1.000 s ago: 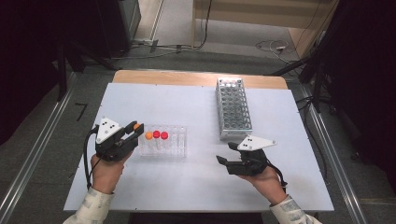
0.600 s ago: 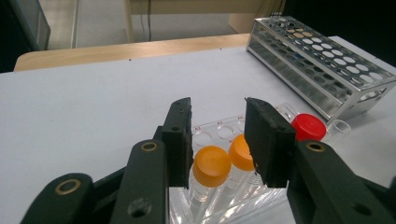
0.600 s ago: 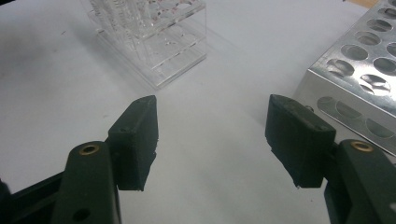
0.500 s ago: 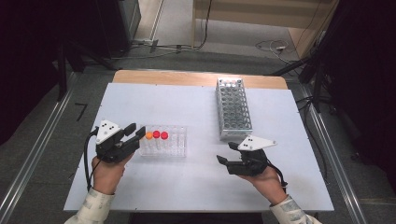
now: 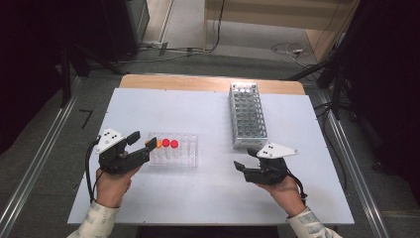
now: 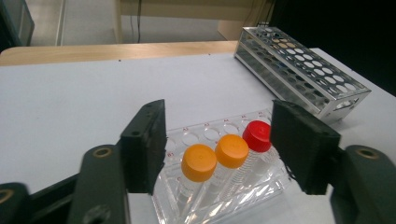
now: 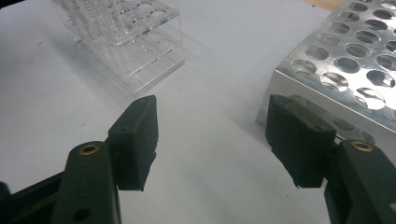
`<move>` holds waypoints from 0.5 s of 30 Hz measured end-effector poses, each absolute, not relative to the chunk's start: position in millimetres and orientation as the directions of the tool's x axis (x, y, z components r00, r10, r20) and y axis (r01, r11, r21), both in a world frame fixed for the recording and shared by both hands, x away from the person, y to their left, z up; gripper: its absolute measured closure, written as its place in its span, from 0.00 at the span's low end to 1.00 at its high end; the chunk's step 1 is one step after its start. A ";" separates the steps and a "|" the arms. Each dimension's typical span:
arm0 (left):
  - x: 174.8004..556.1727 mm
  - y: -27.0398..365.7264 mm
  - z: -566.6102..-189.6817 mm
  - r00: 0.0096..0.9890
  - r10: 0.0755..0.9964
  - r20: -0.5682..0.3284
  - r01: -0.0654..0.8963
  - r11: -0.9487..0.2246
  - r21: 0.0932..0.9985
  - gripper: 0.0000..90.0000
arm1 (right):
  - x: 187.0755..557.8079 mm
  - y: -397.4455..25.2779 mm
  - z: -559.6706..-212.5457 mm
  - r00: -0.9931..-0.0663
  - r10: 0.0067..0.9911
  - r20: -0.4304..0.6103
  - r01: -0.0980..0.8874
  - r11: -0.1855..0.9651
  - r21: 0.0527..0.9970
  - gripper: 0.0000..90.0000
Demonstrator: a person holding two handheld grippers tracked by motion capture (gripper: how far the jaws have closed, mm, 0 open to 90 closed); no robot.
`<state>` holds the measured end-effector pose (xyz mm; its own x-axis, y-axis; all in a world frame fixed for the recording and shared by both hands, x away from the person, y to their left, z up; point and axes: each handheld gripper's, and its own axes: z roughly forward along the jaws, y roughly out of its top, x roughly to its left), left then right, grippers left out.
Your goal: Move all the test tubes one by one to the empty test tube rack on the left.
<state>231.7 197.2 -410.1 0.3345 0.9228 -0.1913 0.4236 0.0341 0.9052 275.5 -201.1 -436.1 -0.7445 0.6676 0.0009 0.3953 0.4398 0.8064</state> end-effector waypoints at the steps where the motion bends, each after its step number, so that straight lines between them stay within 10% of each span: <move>1: 231.1 197.4 -410.2 0.332 0.924 -0.191 0.425 0.035 0.905 0.37 | 275.6 -201.9 -435.9 -0.743 0.670 0.000 0.395 0.438 0.807 0.37; 15: 229.3 197.2 -411.2 0.325 0.928 -0.183 0.422 0.031 0.906 0.30 | 274.2 -220.1 -437.0 -0.701 0.713 0.008 0.419 0.402 0.814 0.36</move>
<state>229.3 197.2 -411.2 0.3247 0.9279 -0.1834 0.4223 0.0313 0.9059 274.2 -220.1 -437.0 -0.7007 0.7134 0.0082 0.4188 0.4019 0.8143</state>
